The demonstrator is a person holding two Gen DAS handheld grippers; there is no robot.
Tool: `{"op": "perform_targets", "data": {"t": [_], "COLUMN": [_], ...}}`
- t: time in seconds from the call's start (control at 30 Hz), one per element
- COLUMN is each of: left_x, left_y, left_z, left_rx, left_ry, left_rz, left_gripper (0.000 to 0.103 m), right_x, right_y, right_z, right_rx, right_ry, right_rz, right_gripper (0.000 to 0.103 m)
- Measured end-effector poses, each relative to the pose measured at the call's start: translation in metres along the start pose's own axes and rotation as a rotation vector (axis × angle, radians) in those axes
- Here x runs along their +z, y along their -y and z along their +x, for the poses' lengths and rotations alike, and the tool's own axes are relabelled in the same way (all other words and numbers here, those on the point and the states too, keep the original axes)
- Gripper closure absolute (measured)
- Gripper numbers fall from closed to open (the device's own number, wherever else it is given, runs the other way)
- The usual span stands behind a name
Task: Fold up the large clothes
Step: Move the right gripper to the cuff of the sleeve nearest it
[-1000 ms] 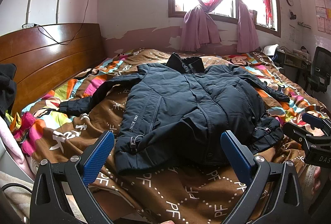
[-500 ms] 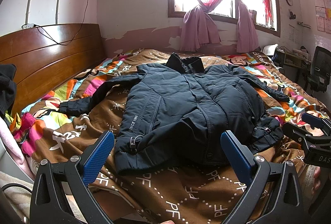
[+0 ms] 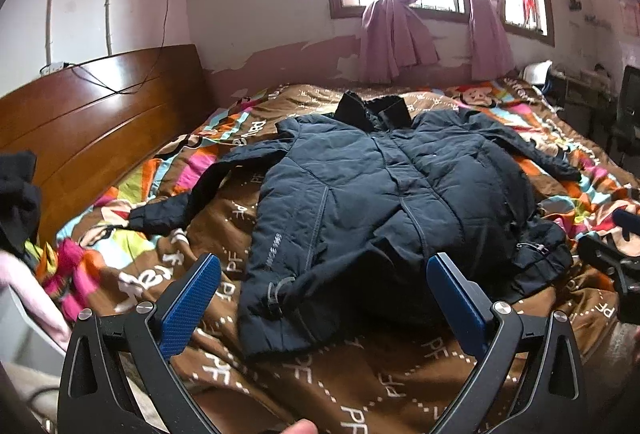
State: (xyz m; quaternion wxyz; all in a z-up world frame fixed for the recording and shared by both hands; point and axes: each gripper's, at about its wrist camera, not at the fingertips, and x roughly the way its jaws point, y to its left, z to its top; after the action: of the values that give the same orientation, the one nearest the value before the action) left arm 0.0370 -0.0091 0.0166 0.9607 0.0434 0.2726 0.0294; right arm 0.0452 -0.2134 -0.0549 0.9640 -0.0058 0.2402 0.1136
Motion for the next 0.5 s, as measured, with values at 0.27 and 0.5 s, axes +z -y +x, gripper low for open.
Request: {"op": "perform_targets", "data": {"t": [0.27, 0.5], "left_x": [0.058, 0.095], "left_y": [0.002, 0.027], "left_z": [0.023, 0.062], "left_rx": [0.062, 0.020], "left_ry": [0.038, 0.059], "left_rz": [0.042, 0.073], "left_gripper": [0.002, 0.002], "right_x": [0.065, 0.124], "right_y": [0.017, 0.053], "right_z": [0.007, 0.033], "right_rx": [0.015, -0.032], "right_ry": [-0.018, -0.022], "right_rz": [-0.088, -0.072], "right_gripper": [0.000, 0.000]}}
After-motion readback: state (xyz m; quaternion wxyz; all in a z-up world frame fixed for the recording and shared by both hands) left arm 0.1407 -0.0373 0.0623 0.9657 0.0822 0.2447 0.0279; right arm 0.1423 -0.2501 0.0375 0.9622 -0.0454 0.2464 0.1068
